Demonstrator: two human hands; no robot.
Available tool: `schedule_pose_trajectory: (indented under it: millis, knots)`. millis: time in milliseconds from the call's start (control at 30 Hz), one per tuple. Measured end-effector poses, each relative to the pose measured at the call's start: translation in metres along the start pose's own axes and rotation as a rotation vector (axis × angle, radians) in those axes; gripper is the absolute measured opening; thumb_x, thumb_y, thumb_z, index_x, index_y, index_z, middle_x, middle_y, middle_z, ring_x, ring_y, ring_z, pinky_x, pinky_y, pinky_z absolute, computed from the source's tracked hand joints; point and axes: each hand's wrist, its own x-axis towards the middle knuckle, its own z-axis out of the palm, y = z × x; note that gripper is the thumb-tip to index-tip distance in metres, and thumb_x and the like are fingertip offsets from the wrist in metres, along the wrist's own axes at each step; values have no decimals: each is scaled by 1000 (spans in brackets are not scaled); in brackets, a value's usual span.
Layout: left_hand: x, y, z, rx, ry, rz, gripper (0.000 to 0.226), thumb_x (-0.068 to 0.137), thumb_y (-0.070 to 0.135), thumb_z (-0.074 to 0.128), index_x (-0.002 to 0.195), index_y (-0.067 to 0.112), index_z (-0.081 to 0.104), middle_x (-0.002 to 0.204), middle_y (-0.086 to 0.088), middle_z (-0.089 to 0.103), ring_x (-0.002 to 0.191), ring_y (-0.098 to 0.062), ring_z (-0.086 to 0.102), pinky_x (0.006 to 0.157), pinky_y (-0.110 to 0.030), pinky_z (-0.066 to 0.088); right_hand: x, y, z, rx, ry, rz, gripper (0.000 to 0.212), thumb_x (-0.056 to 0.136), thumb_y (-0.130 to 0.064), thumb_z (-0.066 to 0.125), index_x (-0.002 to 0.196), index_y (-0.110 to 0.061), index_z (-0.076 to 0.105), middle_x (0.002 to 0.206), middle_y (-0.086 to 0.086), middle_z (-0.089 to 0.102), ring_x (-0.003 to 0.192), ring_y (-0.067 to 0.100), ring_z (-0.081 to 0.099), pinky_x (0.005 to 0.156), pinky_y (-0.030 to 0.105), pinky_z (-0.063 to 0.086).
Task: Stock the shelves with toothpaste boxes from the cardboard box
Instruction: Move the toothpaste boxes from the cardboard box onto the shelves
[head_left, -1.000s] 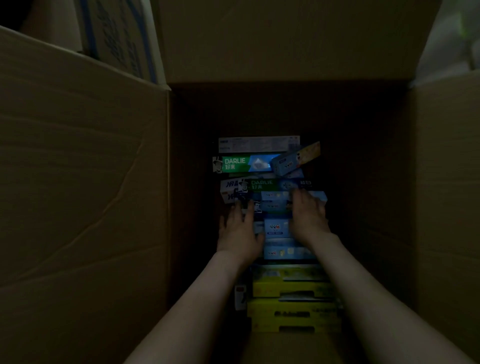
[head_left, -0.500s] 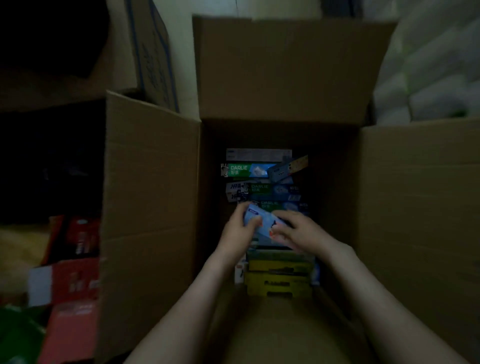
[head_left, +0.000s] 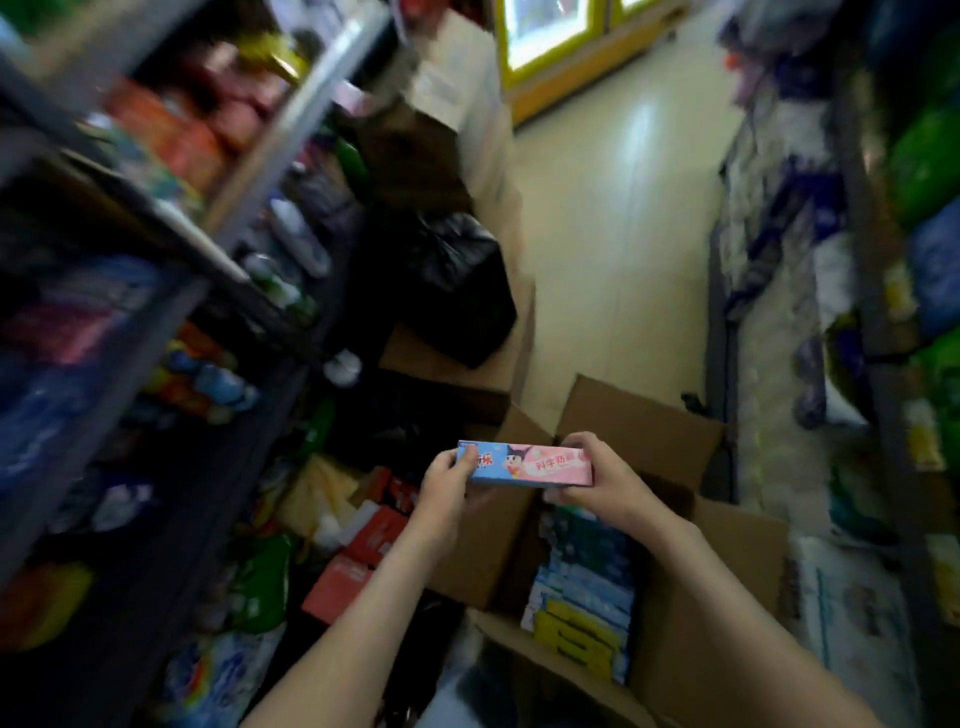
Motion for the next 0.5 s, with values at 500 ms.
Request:
schedule_pose_trajectory:
  millis: [500]
  knots:
    - [-175, 105, -279, -289, 614, 396, 26, 99, 28, 49, 116, 9, 57, 102, -8, 62, 92, -19, 64, 80, -32, 57, 5, -316, 168, -86, -279, -446, 39, 80, -20, 75, 114, -9, 59, 96, 1, 70, 83, 16, 67, 77, 35, 54]
